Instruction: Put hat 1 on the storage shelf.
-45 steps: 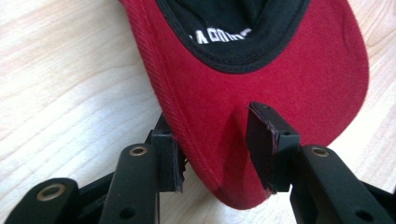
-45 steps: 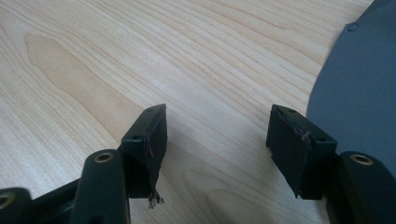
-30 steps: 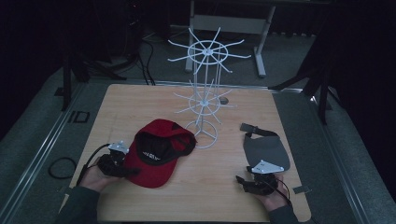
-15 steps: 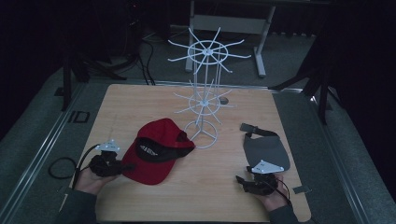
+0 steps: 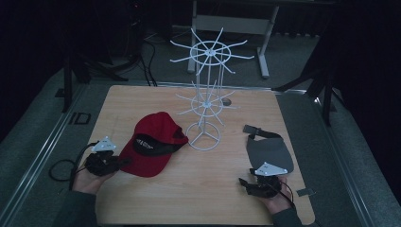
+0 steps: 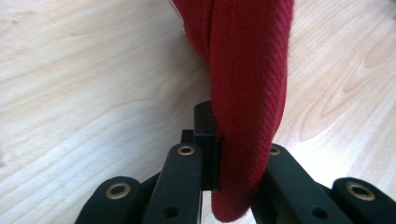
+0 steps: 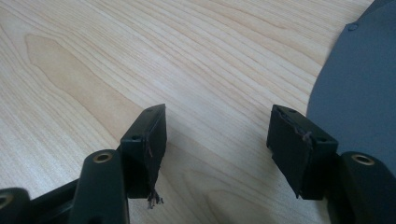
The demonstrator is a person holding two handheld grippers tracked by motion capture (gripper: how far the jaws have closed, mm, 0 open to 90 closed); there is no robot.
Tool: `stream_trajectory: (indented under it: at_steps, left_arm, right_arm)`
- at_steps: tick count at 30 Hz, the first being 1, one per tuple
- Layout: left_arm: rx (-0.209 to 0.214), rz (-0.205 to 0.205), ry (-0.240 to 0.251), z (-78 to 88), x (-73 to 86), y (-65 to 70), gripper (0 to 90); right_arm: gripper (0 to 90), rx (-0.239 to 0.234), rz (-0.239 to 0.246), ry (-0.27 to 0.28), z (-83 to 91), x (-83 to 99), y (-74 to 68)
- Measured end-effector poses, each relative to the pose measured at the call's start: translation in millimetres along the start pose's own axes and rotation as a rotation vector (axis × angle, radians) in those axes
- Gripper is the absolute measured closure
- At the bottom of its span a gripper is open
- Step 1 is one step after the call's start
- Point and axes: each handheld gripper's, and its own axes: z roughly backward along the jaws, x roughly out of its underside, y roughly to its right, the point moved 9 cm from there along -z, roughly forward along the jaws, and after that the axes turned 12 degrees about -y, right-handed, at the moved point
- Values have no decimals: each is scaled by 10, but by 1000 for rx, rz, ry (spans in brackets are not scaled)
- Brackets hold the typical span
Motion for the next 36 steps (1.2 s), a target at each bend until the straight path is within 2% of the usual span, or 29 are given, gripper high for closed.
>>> stream_trajectory:
  at_steps: [14,18,23,30,36]
  left_arm:
    - [-57,28,52,152,-89,-166,861]
    - [-100,32,61,189,-116,-198,861]
    - [-136,34,68,209,-141,-229,861]
    - [-168,47,107,274,-219,-267,861]
    - [-189,45,121,327,-285,-286,861]
  right_arm:
    - [375,1,0,0,0,0,1]
    - [375,1,-1,0,0,0,1]
    - [374,1,0,0,0,0,3]
    - [374,2,-1,0,0,0,4]
    - [374,2,-1,0,-1,0,5]
